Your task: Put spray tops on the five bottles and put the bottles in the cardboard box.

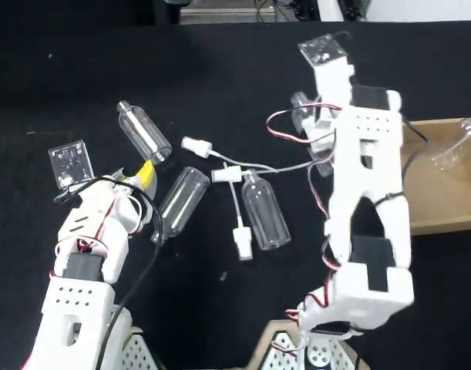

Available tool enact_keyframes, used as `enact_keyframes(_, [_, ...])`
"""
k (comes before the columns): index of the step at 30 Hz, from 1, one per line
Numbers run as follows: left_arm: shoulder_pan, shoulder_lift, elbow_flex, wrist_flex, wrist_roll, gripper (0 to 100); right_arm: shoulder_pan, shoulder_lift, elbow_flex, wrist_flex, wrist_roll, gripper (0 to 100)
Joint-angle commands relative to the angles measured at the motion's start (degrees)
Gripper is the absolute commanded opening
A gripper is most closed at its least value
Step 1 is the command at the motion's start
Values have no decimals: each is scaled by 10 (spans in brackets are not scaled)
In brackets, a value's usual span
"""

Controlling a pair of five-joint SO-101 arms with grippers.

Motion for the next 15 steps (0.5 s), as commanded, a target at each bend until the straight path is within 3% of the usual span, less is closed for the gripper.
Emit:
enact_keyframes(1, [1, -5, -9, -11, -4, 170, 29, -89, -30, 61, -8, 10])
enact_keyframes(10, [1, -5, -8, -11, -4, 170, 77, -303, 153, 110, 11, 10])
enact_keyframes(15, [1, -8, -8, 1, -3, 170, 123, -378, 388, -8, 18, 10])
